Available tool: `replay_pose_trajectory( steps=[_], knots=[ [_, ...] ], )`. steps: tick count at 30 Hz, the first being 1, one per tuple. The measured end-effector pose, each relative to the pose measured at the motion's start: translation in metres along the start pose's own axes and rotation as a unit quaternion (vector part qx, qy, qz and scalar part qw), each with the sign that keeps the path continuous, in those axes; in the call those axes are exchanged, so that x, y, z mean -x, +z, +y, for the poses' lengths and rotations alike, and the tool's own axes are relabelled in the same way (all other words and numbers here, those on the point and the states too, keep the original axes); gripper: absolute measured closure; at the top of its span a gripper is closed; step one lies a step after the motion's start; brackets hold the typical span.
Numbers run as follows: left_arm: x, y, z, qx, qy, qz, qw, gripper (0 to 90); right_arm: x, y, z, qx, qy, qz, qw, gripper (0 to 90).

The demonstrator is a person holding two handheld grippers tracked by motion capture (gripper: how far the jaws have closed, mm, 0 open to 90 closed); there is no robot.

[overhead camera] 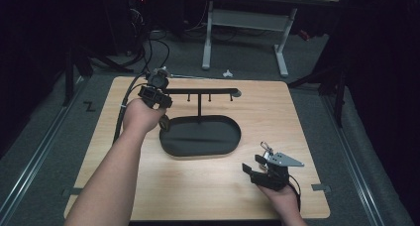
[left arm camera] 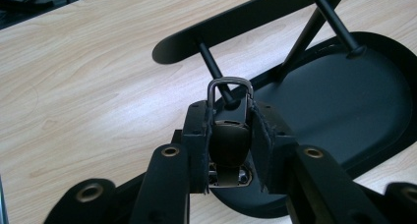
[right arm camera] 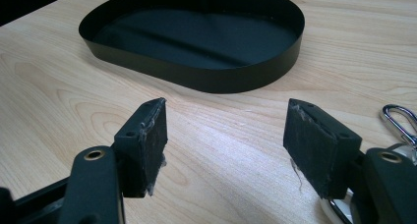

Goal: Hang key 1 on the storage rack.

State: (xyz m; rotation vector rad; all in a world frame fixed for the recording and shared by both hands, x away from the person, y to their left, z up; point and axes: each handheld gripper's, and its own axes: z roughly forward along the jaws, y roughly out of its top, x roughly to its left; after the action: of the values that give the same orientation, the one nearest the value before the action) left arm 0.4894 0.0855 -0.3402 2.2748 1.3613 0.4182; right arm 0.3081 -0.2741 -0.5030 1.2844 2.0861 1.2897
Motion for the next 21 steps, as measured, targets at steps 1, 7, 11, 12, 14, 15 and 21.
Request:
replay_pose_trajectory(
  steps=[1, 7, 11, 12, 14, 15, 21],
  knots=[
    [0.0004, 0.0007, 0.0007, 0.000, 0.001, 0.001, 1.0000, 70.3, 0.0000, -0.0001, 0.0000, 0.000, 0.000, 0.000, 1.0000, 33.1],
    [0.0007, 0.0041, 0.0026, -0.002, -0.004, 0.006, 1.0000, 70.2, 0.0008, -0.0004, -0.0001, 0.000, 0.001, 0.000, 1.0000, 33.1],
    [0.0007, 0.0051, 0.0025, -0.003, -0.003, 0.006, 1.0000, 70.1, 0.0005, -0.0005, -0.0002, 0.000, 0.001, 0.000, 1.0000, 33.2],
    [0.0009, 0.0055, 0.0025, -0.003, -0.003, 0.006, 1.0000, 70.1, 0.0006, -0.0004, -0.0002, 0.000, 0.000, 0.000, 1.0000, 33.2],
    [0.0009, 0.0063, 0.0024, -0.003, -0.003, 0.007, 1.0000, 70.1, 0.0006, -0.0003, -0.0002, 0.000, 0.000, 0.001, 1.0000, 33.2],
    [0.0007, 0.0066, 0.0022, -0.003, -0.004, 0.006, 1.0000, 70.1, 0.0005, -0.0001, -0.0003, 0.000, 0.000, 0.001, 1.0000, 33.2],
    [-0.0008, 0.0087, 0.0023, 0.000, -0.005, 0.005, 1.0000, 70.0, 0.0003, -0.0001, -0.0005, -0.001, 0.001, 0.001, 1.0000, 33.2]
  ],
)
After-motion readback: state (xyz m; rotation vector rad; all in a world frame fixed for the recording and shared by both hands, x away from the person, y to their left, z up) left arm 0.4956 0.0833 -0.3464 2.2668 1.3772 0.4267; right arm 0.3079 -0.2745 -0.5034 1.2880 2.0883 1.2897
